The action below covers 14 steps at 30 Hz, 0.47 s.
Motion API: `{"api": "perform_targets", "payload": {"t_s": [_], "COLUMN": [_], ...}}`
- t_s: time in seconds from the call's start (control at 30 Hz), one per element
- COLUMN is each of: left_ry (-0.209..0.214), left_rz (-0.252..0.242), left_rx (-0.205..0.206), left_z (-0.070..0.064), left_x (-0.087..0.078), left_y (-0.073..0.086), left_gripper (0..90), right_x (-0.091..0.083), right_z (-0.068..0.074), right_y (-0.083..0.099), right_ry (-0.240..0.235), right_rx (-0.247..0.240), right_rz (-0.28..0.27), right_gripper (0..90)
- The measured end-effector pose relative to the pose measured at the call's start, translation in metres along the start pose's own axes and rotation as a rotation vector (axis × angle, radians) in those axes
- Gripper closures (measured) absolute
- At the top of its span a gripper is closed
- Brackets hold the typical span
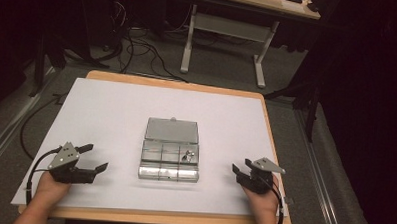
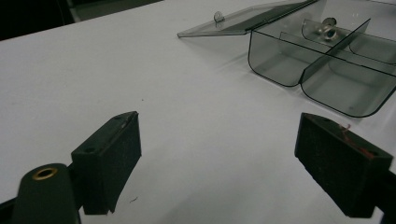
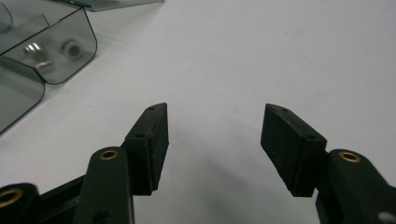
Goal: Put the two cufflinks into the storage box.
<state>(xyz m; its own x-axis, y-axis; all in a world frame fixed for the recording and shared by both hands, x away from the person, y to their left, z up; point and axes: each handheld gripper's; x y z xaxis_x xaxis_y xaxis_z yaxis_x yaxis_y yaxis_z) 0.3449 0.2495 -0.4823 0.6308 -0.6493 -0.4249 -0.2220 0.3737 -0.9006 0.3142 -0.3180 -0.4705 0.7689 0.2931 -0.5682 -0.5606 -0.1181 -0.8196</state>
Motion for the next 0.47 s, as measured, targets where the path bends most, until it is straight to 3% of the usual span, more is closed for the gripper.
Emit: {"api": "perform_targets", "payload": {"t_s": [0.07,0.1,0.13,0.2,0.33,0.47], "left_ry": [-0.003,-0.003,-0.001,-0.004,-0.007,-0.005], "left_rz": [-0.001,0.005,0.008,0.015,0.02,0.022], "left_rx": [0.0,-0.001,0.002,0.007,0.004,0.004], "left_z": [-0.0002,-0.0002,-0.0003,-0.0007,-0.0006,-0.0006], "left_x": [0.0001,0.0005,0.0008,0.0012,0.0016,0.0021], "left_y": [0.0,-0.0001,-0.0004,-0.0006,-0.0007,-0.0008], "left_gripper": [15.0,14.9,15.0,14.9,15.0,14.9], "right_x": [-0.0022,-0.0069,-0.0075,-0.0024,-0.0051,-0.0045], "right_z": [0.0011,0.0044,0.0049,0.0014,0.0027,0.0016], "right_y": [0.0089,0.0109,0.0115,0.0089,0.0103,0.0099], "right_ry": [0.021,0.05,0.066,0.048,0.045,0.039], "right_rx": [0.015,-0.008,-0.006,0.031,0.009,0.02], "right_rz": [-0.049,-0.107,-0.117,-0.057,-0.087,-0.08], "right_gripper": [32.9,41.4,37.8,31.3,31.5,28.8]}}
Point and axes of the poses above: each handheld gripper's, and its own axes: x roughly forward along the jaws, y roughly out of its underside, z roughly to its left, and after that the axes turned 5 degrees about x, right-handed
